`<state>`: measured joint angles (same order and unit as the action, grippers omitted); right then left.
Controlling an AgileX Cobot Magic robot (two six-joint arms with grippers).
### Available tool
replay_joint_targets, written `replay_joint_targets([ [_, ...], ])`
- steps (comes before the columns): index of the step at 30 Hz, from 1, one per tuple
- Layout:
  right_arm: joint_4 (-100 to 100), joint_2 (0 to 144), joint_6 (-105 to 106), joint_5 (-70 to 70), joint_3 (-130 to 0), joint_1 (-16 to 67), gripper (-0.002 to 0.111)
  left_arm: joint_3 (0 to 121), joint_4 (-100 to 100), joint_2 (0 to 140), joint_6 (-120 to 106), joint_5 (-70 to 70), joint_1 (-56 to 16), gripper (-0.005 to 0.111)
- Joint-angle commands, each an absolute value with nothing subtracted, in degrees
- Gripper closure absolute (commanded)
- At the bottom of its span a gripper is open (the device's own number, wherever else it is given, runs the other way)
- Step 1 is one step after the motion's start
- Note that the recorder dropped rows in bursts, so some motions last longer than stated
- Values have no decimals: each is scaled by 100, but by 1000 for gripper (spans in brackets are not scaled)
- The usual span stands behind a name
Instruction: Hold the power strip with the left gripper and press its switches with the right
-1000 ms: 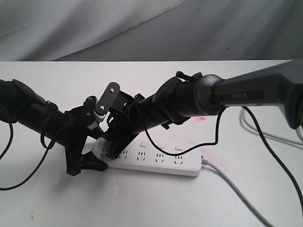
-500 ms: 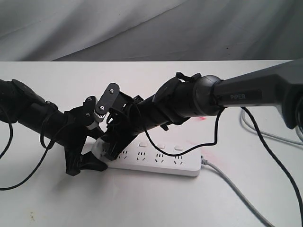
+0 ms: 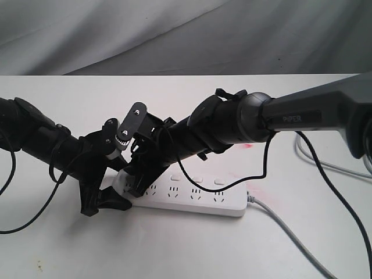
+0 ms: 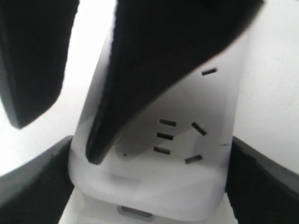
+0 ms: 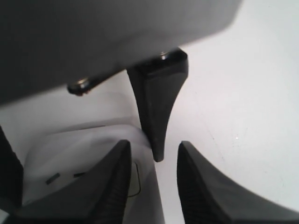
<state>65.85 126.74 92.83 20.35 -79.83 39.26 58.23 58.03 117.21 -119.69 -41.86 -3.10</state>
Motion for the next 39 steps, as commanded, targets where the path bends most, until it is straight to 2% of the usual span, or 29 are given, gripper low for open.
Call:
replay_joint_targets([
  [1,6179,12981,9313,2057,-7899,3978,76,5823,5788,11746,-11891,-4197,-326,56],
  [39,5928,13238,9130,2123,-7899,3718,76,5823,5788,11746,-11908,-4197,-326,56],
])
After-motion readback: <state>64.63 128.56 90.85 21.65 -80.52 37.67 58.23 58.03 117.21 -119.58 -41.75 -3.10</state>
